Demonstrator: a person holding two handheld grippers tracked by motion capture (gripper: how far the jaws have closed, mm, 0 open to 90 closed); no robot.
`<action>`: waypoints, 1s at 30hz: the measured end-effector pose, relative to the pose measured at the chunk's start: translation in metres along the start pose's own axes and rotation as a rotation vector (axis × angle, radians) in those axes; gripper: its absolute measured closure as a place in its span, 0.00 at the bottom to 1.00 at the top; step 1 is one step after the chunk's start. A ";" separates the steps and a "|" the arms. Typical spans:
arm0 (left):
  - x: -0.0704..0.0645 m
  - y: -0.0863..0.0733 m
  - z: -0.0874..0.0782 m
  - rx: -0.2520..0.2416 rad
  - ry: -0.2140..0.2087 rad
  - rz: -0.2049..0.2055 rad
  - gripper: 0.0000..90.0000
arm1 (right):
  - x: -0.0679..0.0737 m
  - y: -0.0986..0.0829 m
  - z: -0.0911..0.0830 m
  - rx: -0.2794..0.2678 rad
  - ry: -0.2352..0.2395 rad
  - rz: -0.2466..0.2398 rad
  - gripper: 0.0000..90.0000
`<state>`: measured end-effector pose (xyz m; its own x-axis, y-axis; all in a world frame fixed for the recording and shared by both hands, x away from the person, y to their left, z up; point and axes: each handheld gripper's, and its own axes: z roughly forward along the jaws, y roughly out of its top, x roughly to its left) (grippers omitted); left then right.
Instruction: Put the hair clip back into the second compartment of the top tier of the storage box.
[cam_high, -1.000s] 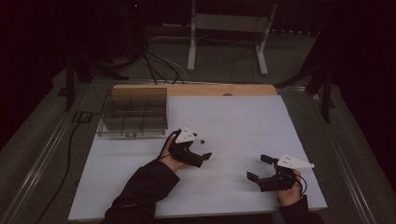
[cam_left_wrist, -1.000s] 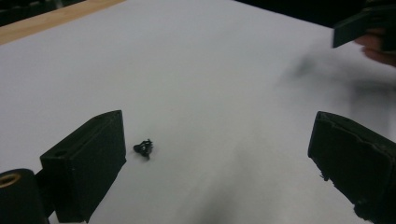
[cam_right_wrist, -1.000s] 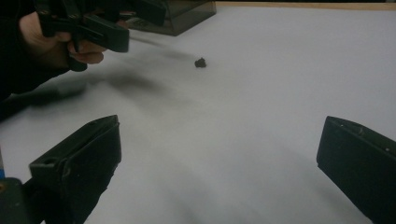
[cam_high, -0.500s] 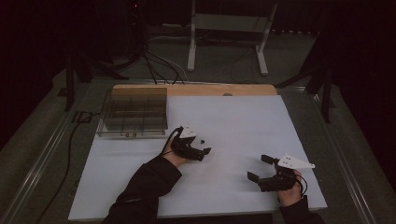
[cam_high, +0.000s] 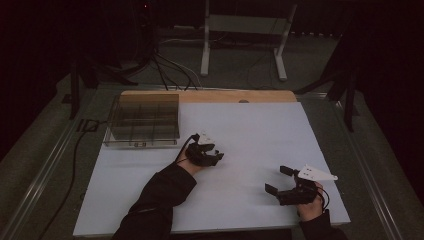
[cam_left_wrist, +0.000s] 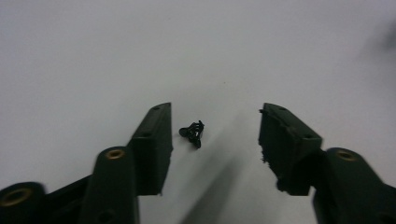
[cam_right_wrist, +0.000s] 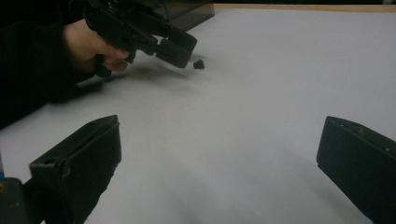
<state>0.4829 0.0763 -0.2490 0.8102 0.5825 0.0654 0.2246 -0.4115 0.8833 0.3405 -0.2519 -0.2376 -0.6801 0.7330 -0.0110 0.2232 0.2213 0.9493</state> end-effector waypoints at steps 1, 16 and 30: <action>-0.001 0.000 0.001 0.010 0.016 0.016 0.56 | 0.000 0.000 0.000 0.001 0.000 0.001 0.00; 0.003 0.003 0.019 0.054 0.014 0.050 0.71 | 0.000 0.000 -0.001 0.001 0.005 0.008 0.00; 0.006 0.004 0.019 0.057 0.029 0.034 0.85 | 0.000 0.000 0.001 0.009 0.005 0.009 0.00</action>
<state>0.4993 0.0650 -0.2542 0.8019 0.5874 0.1091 0.2285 -0.4703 0.8524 0.3410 -0.2518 -0.2380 -0.6819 0.7315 -0.0010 0.2355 0.2208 0.9465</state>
